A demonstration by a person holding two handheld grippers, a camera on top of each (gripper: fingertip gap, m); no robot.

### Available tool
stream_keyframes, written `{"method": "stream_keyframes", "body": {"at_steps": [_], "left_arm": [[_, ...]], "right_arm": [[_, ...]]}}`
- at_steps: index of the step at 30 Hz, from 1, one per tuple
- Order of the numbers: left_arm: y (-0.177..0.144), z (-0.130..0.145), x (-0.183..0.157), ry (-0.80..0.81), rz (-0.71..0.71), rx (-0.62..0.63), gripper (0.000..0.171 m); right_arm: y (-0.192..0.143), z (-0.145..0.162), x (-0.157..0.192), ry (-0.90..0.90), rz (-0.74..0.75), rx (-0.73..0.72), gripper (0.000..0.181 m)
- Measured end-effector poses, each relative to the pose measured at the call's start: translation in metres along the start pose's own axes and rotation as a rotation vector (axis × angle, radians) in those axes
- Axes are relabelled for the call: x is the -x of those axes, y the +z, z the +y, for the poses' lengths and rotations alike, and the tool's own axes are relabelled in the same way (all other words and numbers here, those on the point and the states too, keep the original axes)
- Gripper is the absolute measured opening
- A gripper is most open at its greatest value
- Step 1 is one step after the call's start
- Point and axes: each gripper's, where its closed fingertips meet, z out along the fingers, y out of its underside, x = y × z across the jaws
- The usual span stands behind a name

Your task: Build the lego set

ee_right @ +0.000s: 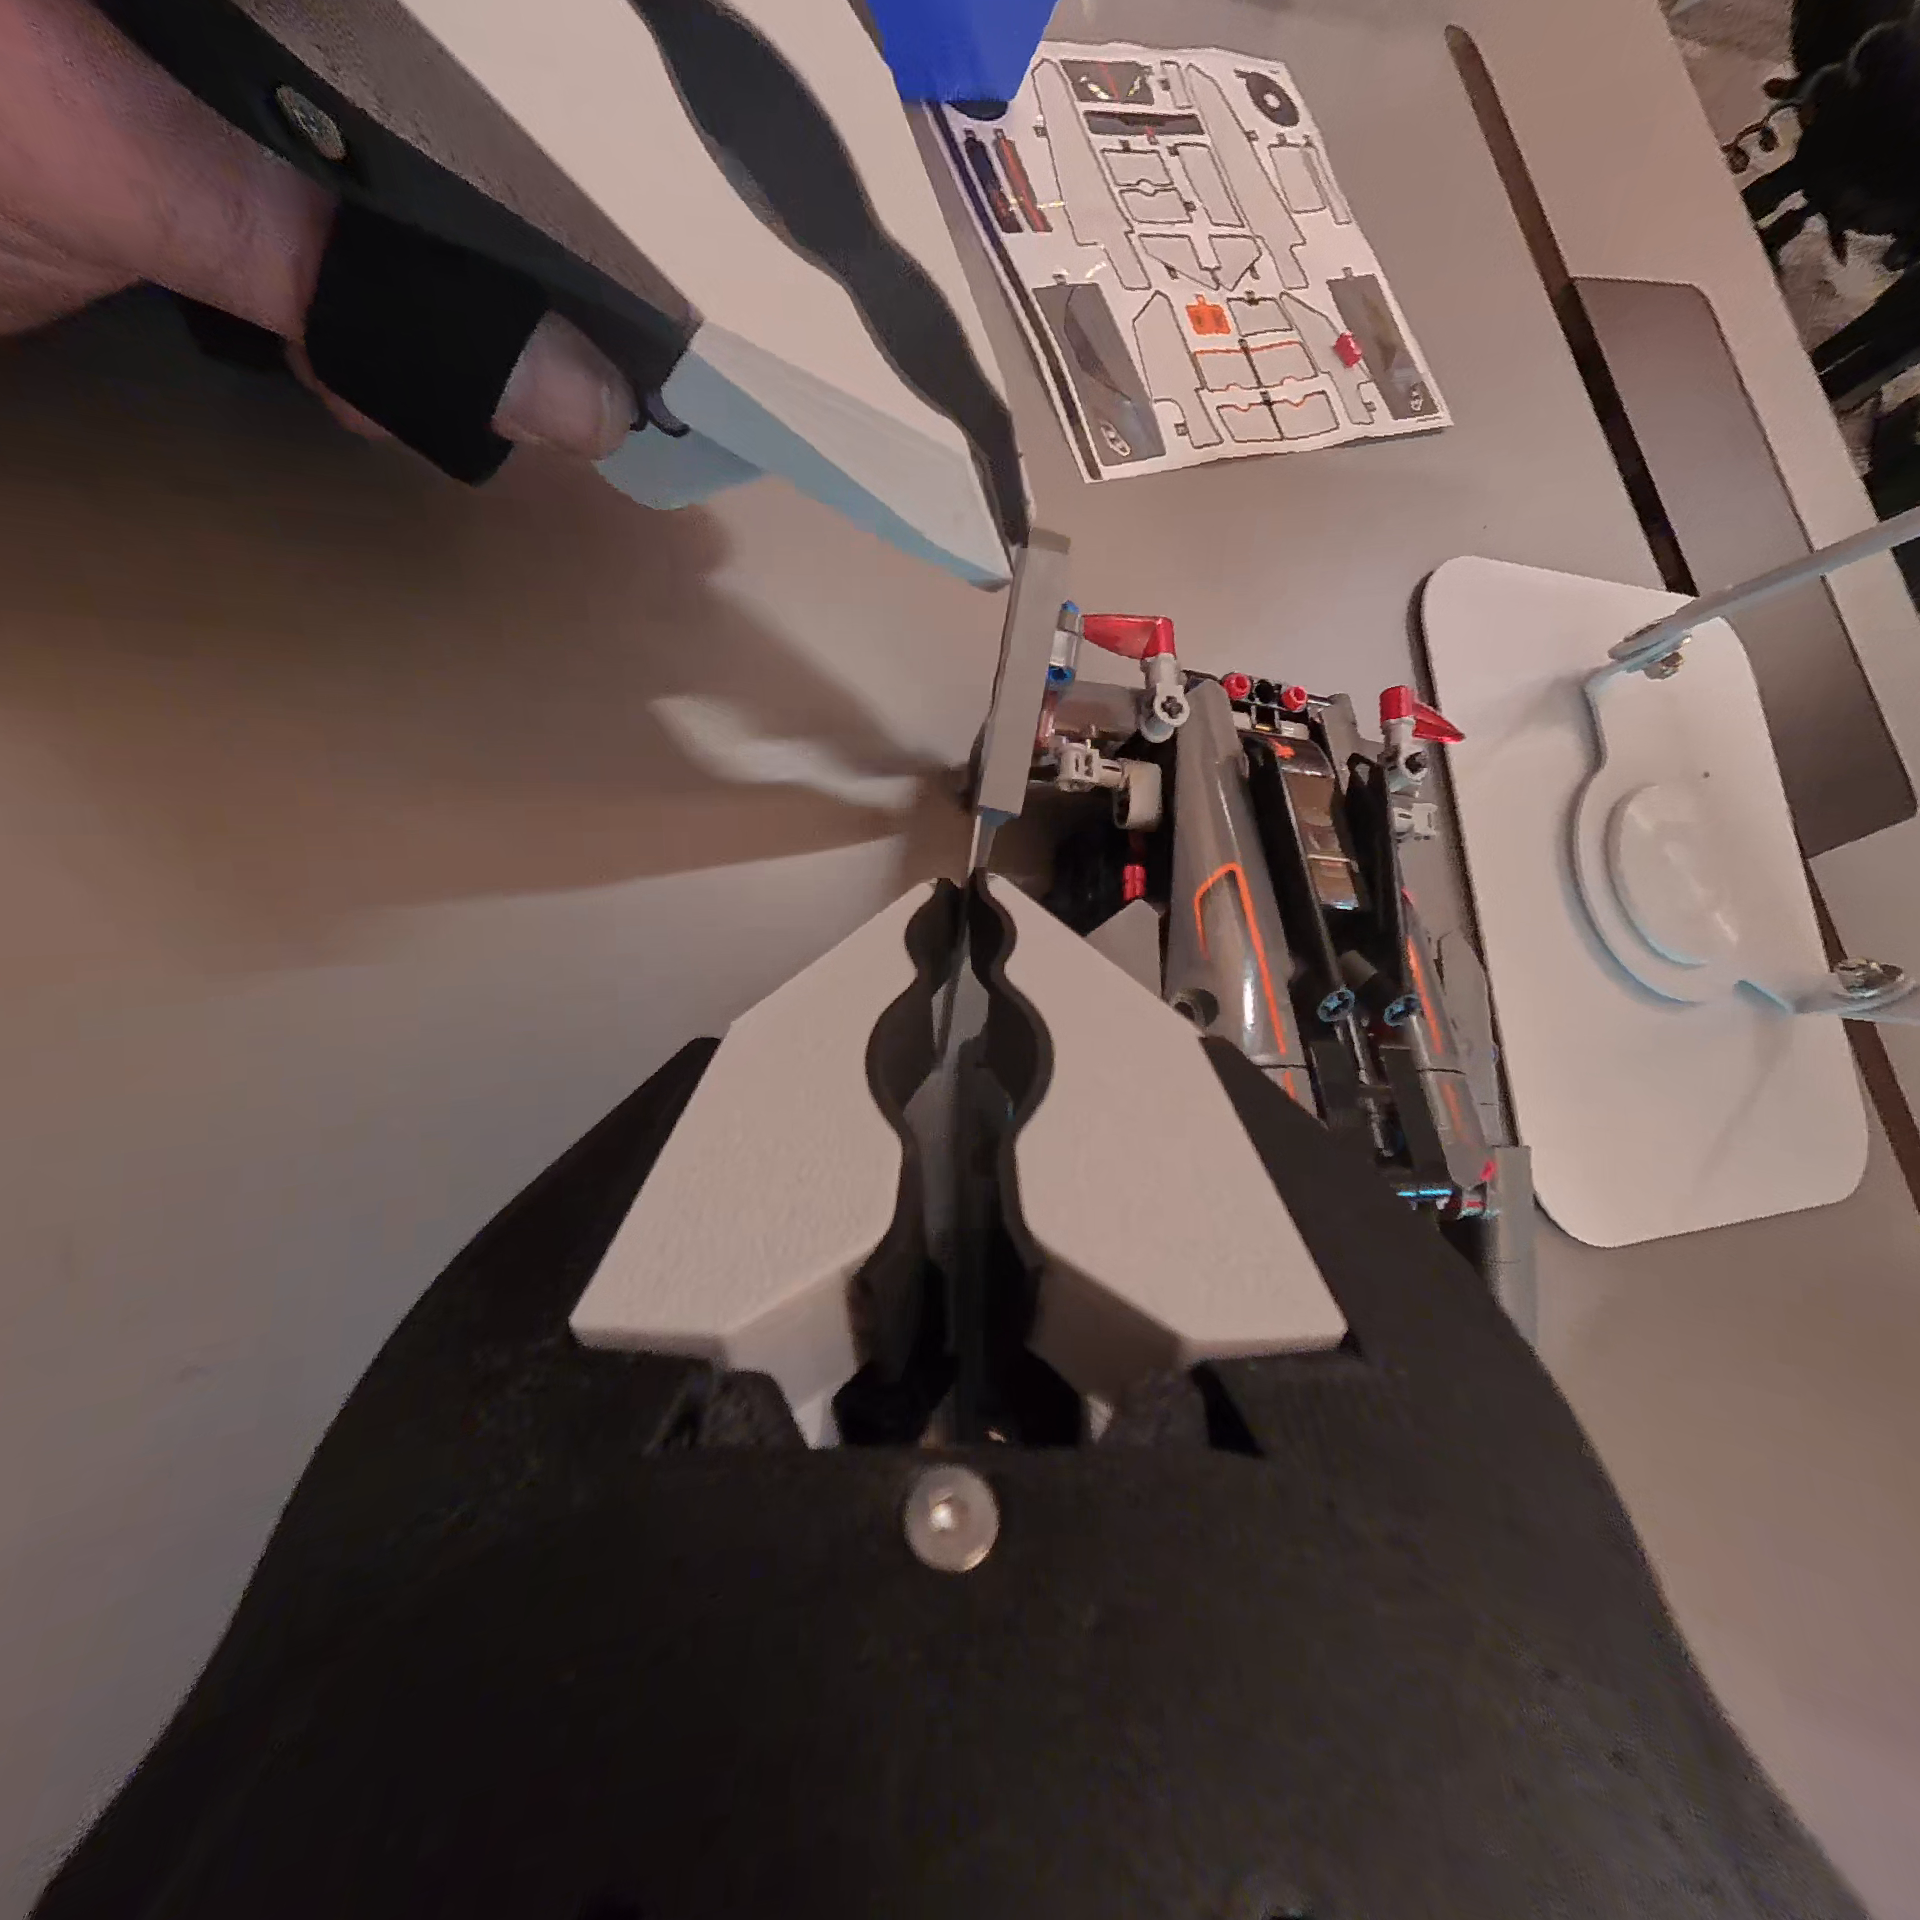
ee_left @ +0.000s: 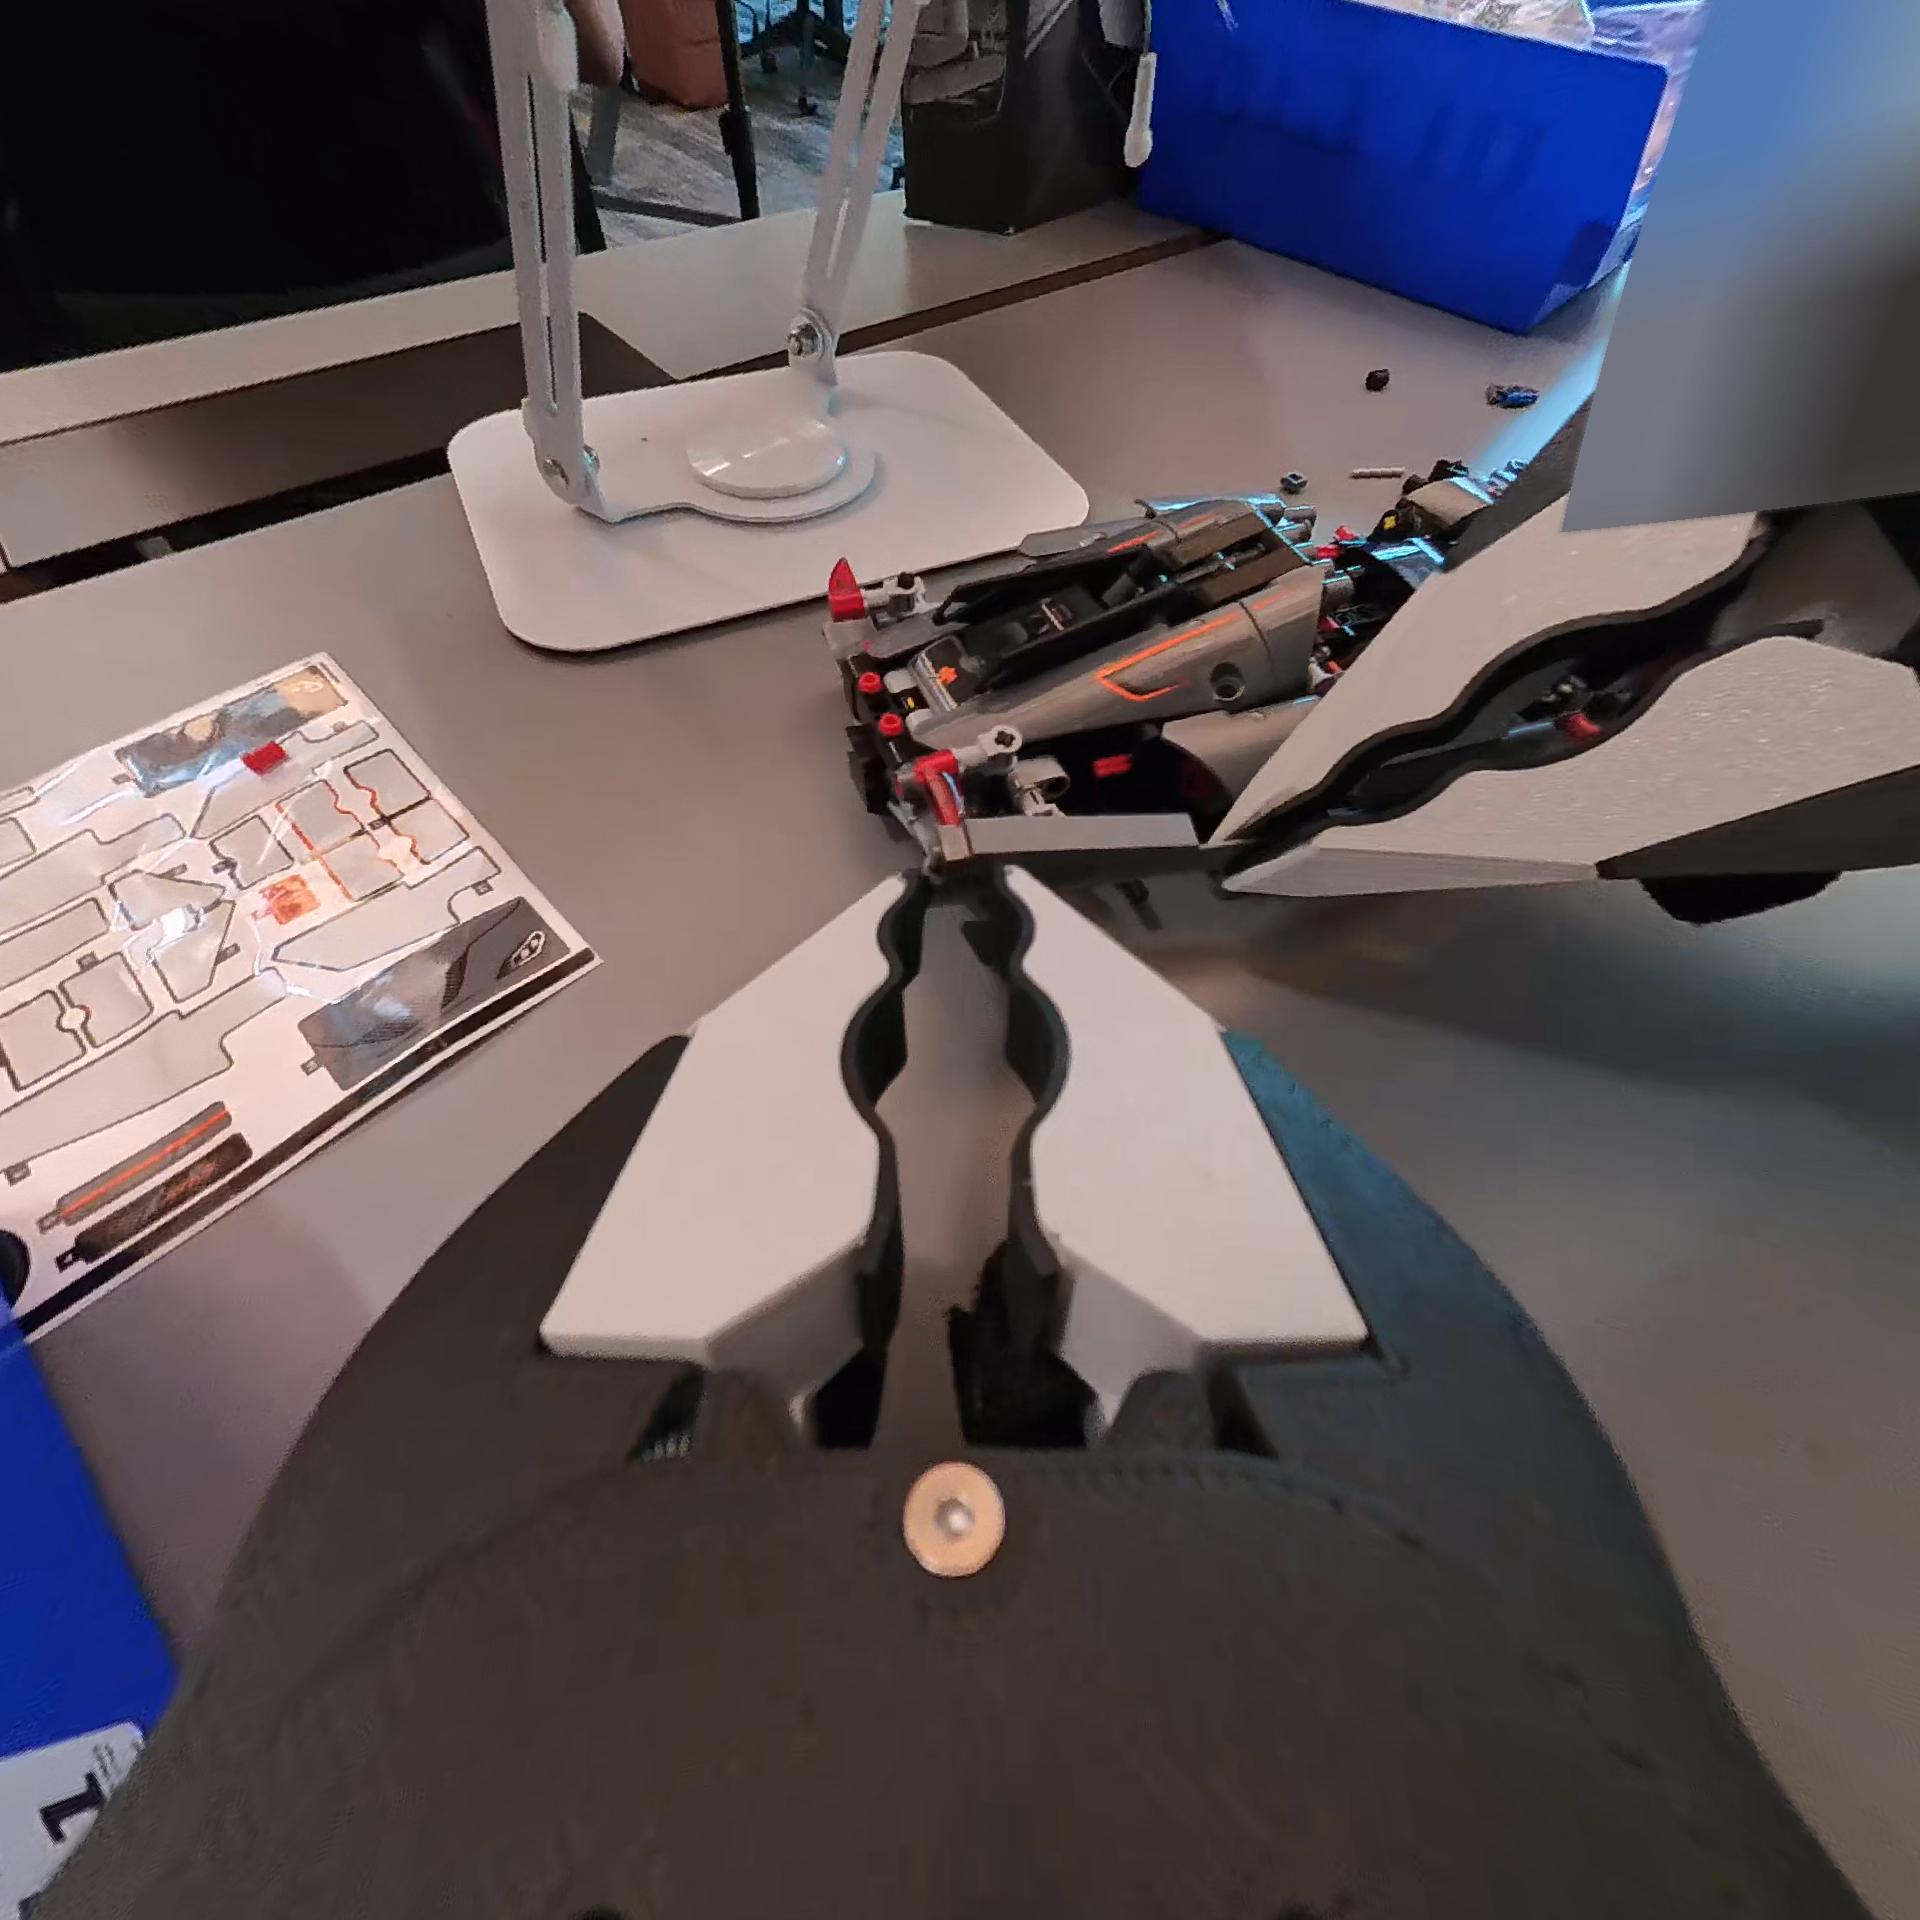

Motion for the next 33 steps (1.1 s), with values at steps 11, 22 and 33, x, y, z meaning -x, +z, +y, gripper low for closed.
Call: {"method": "stream_keyframes", "body": {"at_steps": [11,22,33], "left_arm": [[0.0,-0.014,-0.005,-0.116,0.094,-0.006,0.03],[0.034,-0.005,-0.003,-0.386,0.241,0.126,0.014],[0.037,-0.008,0.0,-0.465,0.302,0.124,0.007]], "right_arm": [[0.004,0.008,0.004,-0.001,-0.024,0.02,0.0],[0.003,0.008,0.002,0.005,-0.025,-0.017,0.0],[0.003,0.007,0.001,0.054,-0.044,-0.043,0.0]]}}
